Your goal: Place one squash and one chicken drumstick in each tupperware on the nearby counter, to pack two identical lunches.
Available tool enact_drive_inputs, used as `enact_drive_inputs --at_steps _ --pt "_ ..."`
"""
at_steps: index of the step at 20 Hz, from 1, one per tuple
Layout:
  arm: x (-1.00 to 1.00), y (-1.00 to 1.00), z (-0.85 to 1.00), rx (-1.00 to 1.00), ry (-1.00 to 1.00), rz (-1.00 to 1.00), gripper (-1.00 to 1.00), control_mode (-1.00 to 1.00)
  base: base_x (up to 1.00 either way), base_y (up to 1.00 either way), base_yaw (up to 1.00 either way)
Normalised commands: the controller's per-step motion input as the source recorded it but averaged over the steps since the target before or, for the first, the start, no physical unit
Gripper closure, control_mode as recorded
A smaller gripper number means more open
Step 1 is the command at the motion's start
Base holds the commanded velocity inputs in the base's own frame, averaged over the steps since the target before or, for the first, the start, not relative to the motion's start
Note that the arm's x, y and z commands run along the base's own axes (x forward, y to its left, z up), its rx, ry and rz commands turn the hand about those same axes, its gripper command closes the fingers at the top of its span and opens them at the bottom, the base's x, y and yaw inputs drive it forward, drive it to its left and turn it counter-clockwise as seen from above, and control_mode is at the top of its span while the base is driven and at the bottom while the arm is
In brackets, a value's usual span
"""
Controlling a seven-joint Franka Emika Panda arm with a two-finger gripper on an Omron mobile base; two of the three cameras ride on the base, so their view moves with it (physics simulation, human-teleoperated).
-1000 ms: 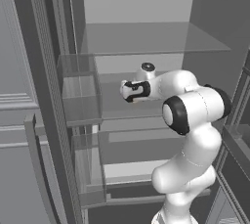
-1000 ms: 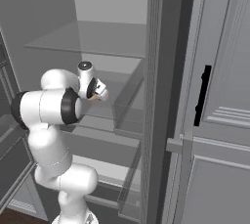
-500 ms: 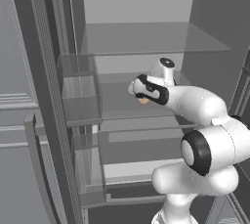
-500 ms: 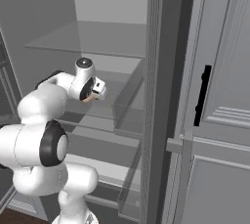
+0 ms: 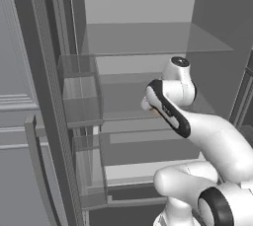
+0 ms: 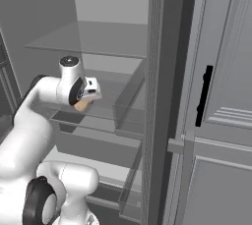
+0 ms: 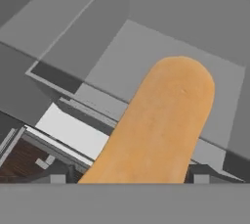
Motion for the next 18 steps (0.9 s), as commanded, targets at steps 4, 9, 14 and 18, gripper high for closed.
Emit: enact_drive_inputs --at_steps 4,9,14,18 --pt "-1.0 0.0 0.65 -0.1 -0.07 0.26 1.0 -1.0 0.0 0.0 0.0" --pt "-1.0 0.0 0.9 0.0 -0.11 0.14 1.0 -1.0 0.0 0.0 0.0" --pt "-1.0 -0.01 0.75 -0.03 -0.12 0.11 1.0 -1.0 0.0 0.0 0.0" --pt "-1.0 -0.1 0.56 -0.15 -0.08 0.24 1.0 -1.0 0.0 0.0 0.0"
